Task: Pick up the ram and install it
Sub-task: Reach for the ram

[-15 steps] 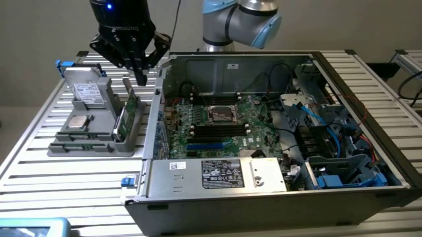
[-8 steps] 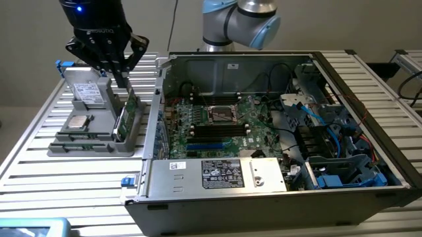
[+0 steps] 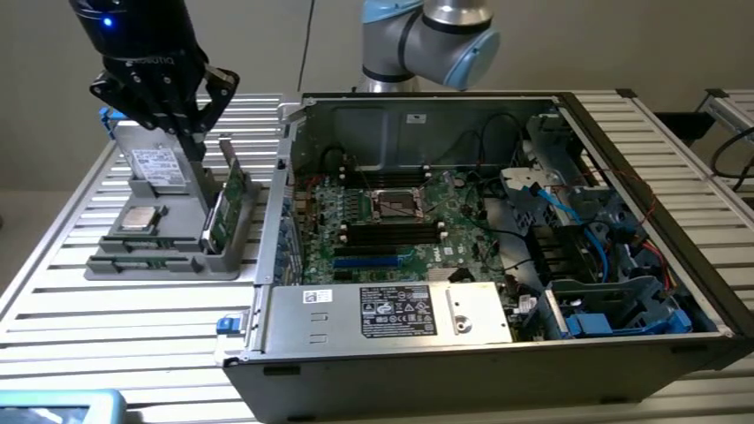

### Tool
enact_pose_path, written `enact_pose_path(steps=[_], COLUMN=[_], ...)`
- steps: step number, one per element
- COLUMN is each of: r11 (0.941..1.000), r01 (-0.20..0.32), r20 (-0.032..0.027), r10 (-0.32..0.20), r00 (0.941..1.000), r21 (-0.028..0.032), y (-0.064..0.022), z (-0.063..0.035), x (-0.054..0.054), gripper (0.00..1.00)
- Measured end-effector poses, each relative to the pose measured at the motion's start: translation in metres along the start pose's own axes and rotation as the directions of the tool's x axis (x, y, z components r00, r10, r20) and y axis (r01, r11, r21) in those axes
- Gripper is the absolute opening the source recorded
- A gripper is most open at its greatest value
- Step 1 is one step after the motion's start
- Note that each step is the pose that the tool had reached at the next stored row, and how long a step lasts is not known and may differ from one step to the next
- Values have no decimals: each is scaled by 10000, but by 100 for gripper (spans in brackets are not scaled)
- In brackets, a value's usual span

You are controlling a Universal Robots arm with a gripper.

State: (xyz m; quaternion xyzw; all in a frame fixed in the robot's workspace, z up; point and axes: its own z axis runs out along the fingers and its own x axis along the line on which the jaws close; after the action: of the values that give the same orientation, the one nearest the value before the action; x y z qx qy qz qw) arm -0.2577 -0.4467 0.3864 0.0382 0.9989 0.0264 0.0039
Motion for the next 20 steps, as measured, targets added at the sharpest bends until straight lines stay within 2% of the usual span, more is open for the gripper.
enact_pose_path(steps=[5,15,17,20], r11=[10000,10000,10000,10000], r01=[-5,-21,-22,-24], r20=[-91,-413,-448,-463], r10=[5,22,24,25], r00=[10000,9991,9990,9989], r21=[7,32,35,37], y=[-17,-44,-48,-55], z=[34,136,174,226], x=[172,406,437,491], gripper=[11,11,11,11])
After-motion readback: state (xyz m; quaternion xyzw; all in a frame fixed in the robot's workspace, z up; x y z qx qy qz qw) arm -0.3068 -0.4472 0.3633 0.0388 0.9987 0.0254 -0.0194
